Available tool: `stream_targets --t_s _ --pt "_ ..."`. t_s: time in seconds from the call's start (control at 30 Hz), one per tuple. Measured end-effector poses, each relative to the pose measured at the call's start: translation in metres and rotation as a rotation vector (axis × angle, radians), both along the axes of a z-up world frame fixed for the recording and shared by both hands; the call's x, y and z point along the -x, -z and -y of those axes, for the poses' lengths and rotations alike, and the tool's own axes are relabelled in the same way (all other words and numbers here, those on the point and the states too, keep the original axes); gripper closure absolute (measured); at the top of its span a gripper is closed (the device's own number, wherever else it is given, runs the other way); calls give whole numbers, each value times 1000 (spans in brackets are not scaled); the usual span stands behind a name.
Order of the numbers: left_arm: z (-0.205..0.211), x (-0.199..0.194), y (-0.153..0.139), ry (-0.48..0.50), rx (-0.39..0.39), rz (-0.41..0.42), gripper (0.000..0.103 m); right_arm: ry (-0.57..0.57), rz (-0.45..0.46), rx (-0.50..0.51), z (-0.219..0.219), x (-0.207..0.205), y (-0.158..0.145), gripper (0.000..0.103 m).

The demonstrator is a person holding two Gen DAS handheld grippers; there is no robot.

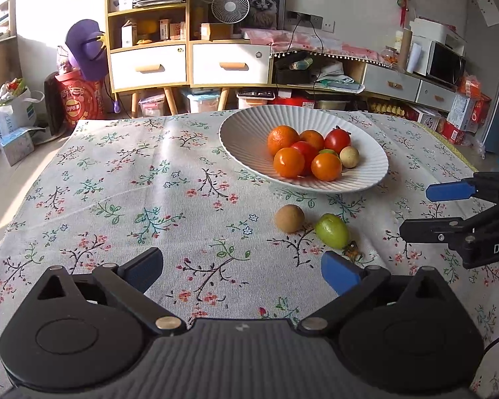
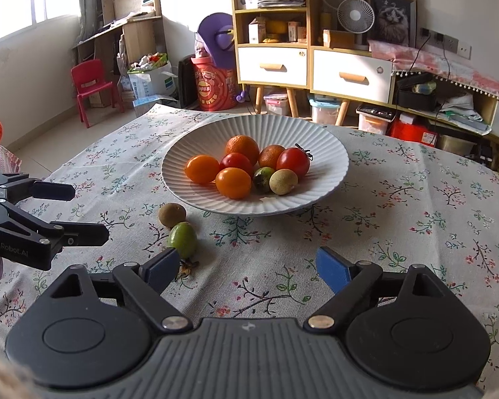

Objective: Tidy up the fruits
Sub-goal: 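Withdraw both tools from the bowl toward the last kiwi and green tomato, then grasp the green tomato with the right tool while the left tool grasps the brown kiwi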

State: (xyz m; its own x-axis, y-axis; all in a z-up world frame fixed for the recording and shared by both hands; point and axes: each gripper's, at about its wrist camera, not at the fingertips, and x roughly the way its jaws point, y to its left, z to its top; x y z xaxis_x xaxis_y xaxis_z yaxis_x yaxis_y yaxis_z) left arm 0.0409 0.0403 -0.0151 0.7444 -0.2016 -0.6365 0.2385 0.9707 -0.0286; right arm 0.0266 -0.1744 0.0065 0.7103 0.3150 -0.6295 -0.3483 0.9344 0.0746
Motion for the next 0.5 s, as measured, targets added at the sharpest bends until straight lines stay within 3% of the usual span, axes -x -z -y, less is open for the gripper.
stream_targets --t_s 0.5 --pt "-15 5 19 -10 -30 -20 3 -67 -12 28 -35 1 15 15"
